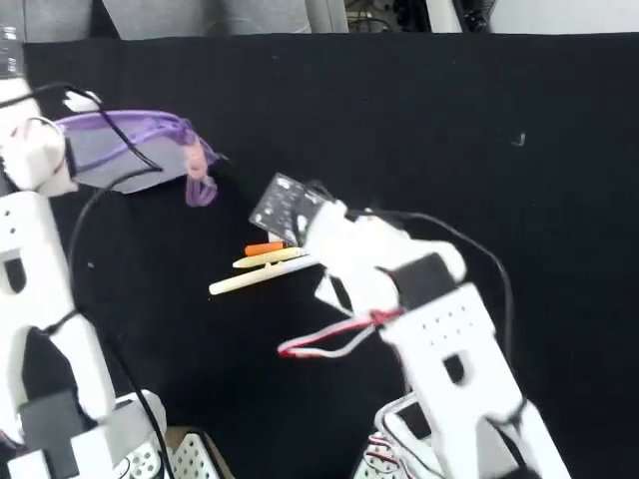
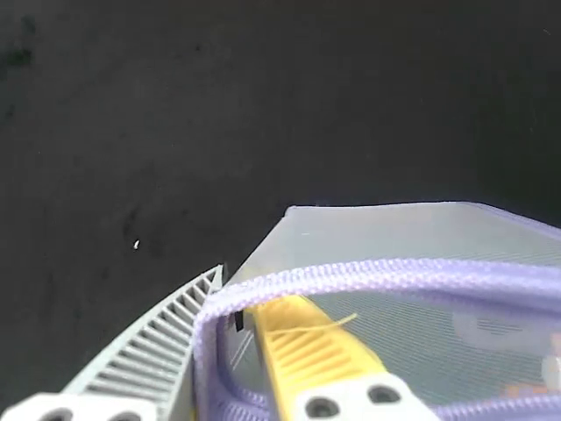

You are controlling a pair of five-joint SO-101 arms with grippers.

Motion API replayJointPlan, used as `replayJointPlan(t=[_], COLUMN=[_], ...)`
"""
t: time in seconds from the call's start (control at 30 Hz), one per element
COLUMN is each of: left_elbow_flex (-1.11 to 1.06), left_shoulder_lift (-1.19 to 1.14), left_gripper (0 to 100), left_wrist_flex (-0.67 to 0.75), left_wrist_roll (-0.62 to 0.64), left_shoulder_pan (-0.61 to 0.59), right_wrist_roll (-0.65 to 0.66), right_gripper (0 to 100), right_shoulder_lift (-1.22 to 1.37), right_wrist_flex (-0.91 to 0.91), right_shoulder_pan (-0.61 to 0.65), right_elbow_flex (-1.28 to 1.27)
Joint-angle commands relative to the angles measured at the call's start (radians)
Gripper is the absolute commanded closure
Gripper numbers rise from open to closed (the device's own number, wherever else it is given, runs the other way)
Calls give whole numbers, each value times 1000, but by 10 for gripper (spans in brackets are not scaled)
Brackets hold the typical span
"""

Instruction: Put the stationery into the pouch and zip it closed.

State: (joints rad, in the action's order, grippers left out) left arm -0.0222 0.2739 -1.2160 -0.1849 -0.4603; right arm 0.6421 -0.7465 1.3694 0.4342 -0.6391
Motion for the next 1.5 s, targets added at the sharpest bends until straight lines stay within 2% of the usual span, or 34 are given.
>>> replayJointPlan(t=[0.0,0.17,0.37,0.53,0.93,1.03,1.27,1.47], left_elbow_flex=[45,44,42,18,-12,-25,-27,-44], left_shoulder_lift=[-98,-141,-184,-199,-207,-207,-207,-215], left_gripper=[972,972,972,972,972,972,972,972], left_wrist_flex=[12,12,12,20,72,78,77,78], left_wrist_roll=[23,23,23,23,23,23,23,23], left_shoulder_pan=[-45,-42,-28,-1,-45,-45,-45,-45], right_wrist_roll=[77,176,196,275,288,341,356,353], right_gripper=[611,611,611,611,611,623,774,889], right_shoulder_lift=[153,295,446,610,825,898,1141,1224], right_wrist_flex=[-21,-29,-157,-232,-468,-446,-296,-181], right_shoulder_pan=[-14,34,60,60,37,37,25,15], right_elbow_flex=[119,151,145,142,156,203,427,542])
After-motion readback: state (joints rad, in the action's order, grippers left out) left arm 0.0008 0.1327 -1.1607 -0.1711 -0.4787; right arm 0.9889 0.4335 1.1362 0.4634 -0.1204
